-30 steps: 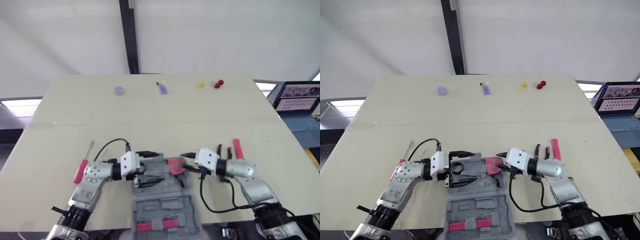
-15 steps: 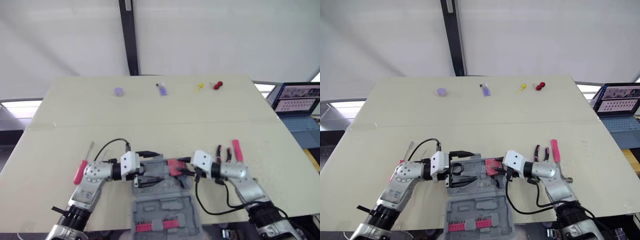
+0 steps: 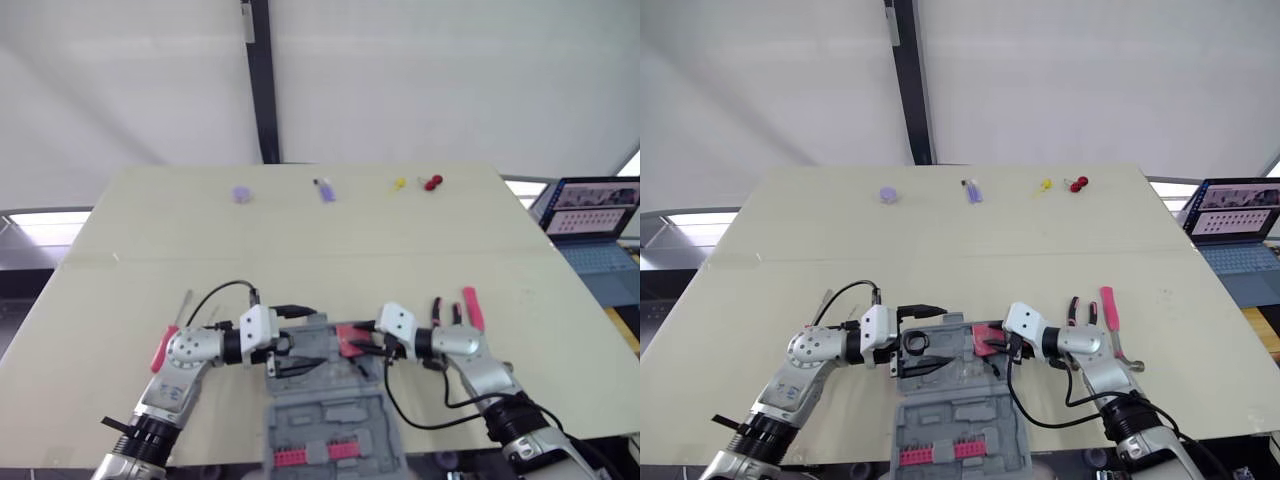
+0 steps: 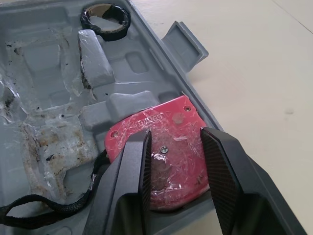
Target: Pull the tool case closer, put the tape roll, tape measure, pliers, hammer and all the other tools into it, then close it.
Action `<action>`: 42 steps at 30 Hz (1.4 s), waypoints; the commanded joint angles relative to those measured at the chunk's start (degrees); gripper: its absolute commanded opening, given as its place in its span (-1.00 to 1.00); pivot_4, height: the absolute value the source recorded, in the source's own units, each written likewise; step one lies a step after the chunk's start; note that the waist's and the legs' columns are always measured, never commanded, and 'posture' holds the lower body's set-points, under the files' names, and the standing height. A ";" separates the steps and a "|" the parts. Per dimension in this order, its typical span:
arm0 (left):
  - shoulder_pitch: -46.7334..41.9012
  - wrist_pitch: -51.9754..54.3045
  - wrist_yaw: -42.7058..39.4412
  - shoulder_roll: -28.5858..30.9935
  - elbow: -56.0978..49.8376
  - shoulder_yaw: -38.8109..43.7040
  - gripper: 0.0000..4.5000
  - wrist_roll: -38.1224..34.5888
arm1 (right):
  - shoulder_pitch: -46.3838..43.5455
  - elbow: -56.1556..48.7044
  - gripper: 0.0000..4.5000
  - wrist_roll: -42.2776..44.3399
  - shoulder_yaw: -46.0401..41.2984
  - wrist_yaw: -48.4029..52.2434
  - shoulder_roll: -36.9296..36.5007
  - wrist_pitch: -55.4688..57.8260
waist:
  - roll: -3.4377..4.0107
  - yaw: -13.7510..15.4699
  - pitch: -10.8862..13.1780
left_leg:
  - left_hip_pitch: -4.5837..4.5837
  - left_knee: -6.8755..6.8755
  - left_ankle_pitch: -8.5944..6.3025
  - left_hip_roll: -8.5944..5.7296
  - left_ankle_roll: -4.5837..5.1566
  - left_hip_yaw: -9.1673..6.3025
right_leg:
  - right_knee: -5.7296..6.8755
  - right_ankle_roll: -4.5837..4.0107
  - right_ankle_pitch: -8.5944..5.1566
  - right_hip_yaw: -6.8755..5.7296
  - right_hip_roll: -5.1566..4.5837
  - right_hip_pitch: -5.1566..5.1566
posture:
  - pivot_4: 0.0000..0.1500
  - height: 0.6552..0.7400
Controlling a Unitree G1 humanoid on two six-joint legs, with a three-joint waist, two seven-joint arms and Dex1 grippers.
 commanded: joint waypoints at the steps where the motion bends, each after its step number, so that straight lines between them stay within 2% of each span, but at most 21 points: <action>1: 0.11 0.07 0.48 0.16 -2.19 0.25 1.00 -0.07 | 2.87 4.23 -0.24 -2.04 2.74 1.34 -0.79 7.41 | 0.03 0.18 -0.57 | 0.01 -0.12 -0.01 0.00 0.00 -0.01 | -0.19 0.00 0.00 0.01 0.02 0.06 | -1.00 1.00; 5: 0.25 0.33 0.29 0.31 -2.10 0.17 1.00 0.02 | 2.54 6.43 -0.24 -3.27 3.21 -0.64 -0.09 8.35 | 0.09 0.19 -1.16 | 0.14 -0.19 -0.01 0.00 0.00 -0.07 | -0.39 0.00 0.00 0.01 0.07 0.38 | -1.00 1.00; 9: 0.23 0.35 0.14 0.48 -1.96 0.18 1.00 0.11 | 1.92 6.59 -0.24 -2.44 2.63 -0.65 0.79 9.23 | 0.12 0.11 -1.46 | 0.79 -0.59 -0.04 0.00 -0.04 -0.12 | -0.65 0.00 0.00 0.02 0.12 1.01 | -1.00 1.00; 13: 0.19 0.24 0.24 0.69 -1.88 0.12 1.00 0.50 | 1.90 5.71 -0.24 -1.50 1.69 0.01 0.81 6.35 | 0.17 0.01 -1.60 | 0.87 -0.64 -0.04 0.00 -0.05 -0.11 | -0.65 0.00 0.00 0.04 0.14 1.02 | -1.00 1.00; 15: 0.33 1.07 0.56 0.72 -2.19 0.55 1.00 0.05 | 2.52 2.26 -0.24 2.16 -0.96 1.05 1.55 2.66 | 0.18 0.13 -1.59 | 0.86 -0.64 -0.04 0.00 -0.05 -0.12 | -0.65 0.00 0.00 0.04 0.14 1.01 | -1.00 1.00; 20: 0.67 6.14 3.61 1.25 -6.03 4.05 1.00 -2.40 | 4.68 -12.01 -0.24 10.89 -7.33 1.54 0.31 8.68 | 0.59 0.06 -1.24 | 0.70 -0.61 -0.08 0.00 -0.06 -0.12 | -0.70 0.00 0.00 0.04 0.14 0.91 | -1.00 1.00; 22: 1.03 8.25 4.85 1.84 -7.78 5.58 1.00 -3.02 | 5.85 -17.26 -0.02 13.46 -9.52 1.27 -1.23 11.67 | 0.79 0.12 -1.10 | 0.69 -0.60 -0.08 0.00 -0.05 -0.12 | -0.70 0.01 0.00 0.04 0.14 0.90 | -1.00 1.00; 24: 1.62 10.04 5.57 2.76 -9.29 7.39 1.00 -3.86 | 7.38 -22.13 0.31 16.02 -11.93 0.92 -3.21 14.63 | 0.78 0.18 -1.08 | 0.66 -0.59 -0.08 0.00 -0.05 -0.12 | -0.70 0.00 0.00 0.04 0.14 0.87 | -1.00 1.00; 27: 2.36 11.76 6.43 4.00 -10.40 9.60 1.00 -4.64 | 9.40 -26.55 0.98 18.30 -14.70 0.13 -5.34 17.57 | 0.70 0.30 -1.03 | 0.67 -0.61 -0.09 0.00 -0.04 -0.13 | -0.72 0.01 0.00 0.04 0.14 0.87 | -1.00 1.00; 33: 5.17 15.44 11.75 6.82 -9.22 19.74 1.00 -6.38 | 15.68 -28.79 0.98 21.21 -25.05 -4.09 -8.72 18.89 | 0.52 0.30 -0.83 | 0.62 -0.60 -0.10 0.00 -0.05 -0.13 | -0.75 0.01 -0.01 0.04 0.14 0.86 | -1.00 1.00; 36: 7.68 16.37 15.22 8.18 -6.92 27.17 1.00 -7.49 | 19.13 -26.87 0.98 21.86 -31.88 -7.01 -9.25 17.05 | 0.51 0.28 -0.74 | 0.62 -0.63 -0.10 0.00 -0.05 -0.13 | -0.77 0.01 -0.01 0.04 0.14 0.85 | -1.00 1.00; 41: 11.24 16.21 20.51 7.75 -3.99 35.03 1.00 -7.65 | 22.67 -23.44 0.98 22.55 -39.90 -11.55 -7.76 14.01 | 0.39 0.33 -0.62 | 0.62 -0.63 -0.11 0.00 -0.06 -0.13 | -0.78 0.02 -0.01 0.05 0.13 0.85 | -1.00 1.00; 42: 11.65 16.24 21.17 7.52 -3.84 35.75 1.00 -7.76 | 23.09 -23.09 0.98 22.35 -40.43 -11.96 -7.56 13.42 | 0.18 0.42 1.68 | 0.62 -0.63 -0.11 0.00 -0.06 -0.12 | -0.78 0.02 -0.01 0.05 0.13 0.85 | 1.00 1.00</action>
